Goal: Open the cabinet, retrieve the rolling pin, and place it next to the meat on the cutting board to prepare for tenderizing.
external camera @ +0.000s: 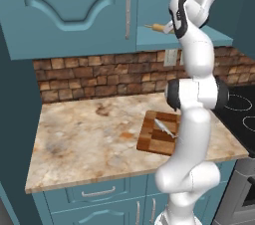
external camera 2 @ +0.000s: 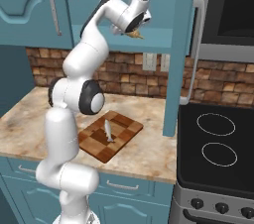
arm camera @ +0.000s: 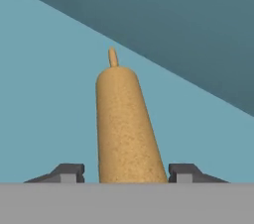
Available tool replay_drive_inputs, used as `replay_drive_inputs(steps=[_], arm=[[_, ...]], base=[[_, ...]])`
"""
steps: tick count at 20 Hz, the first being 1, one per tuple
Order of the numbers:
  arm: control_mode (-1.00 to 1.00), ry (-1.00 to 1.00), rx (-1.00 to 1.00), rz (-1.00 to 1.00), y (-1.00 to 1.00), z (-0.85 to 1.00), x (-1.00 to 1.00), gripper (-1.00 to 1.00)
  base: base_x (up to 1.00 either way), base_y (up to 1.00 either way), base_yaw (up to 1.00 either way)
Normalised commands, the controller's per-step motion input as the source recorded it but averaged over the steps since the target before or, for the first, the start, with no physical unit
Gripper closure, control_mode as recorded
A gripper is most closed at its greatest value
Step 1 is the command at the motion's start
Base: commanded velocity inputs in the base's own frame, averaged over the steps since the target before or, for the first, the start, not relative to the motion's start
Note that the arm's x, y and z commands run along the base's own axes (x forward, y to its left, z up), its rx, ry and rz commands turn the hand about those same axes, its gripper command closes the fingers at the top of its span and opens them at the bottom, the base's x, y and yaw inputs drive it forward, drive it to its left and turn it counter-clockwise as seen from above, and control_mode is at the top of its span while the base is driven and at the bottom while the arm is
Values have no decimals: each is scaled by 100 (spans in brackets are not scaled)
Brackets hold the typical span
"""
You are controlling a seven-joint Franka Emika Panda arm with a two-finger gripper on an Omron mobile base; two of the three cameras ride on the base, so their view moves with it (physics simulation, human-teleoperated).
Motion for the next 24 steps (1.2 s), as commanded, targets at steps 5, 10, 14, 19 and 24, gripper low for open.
replay_drive_inputs(steps=[5, 10, 14, 19, 24], arm=[[-100, 0, 0, 1, 7, -25, -24, 100], [-100, -8, 0, 0, 29, -32, -78, 100], [-100, -6, 0, 0, 41, -29, -93, 100], [-100, -7, 0, 0, 56, -35, -100, 100], [-100, -9, 0, 0, 63, -37, -100, 100]], base=[[0, 0, 0], [0, 0, 0], [0, 0, 0], [0, 0, 0], [0, 0, 0]])
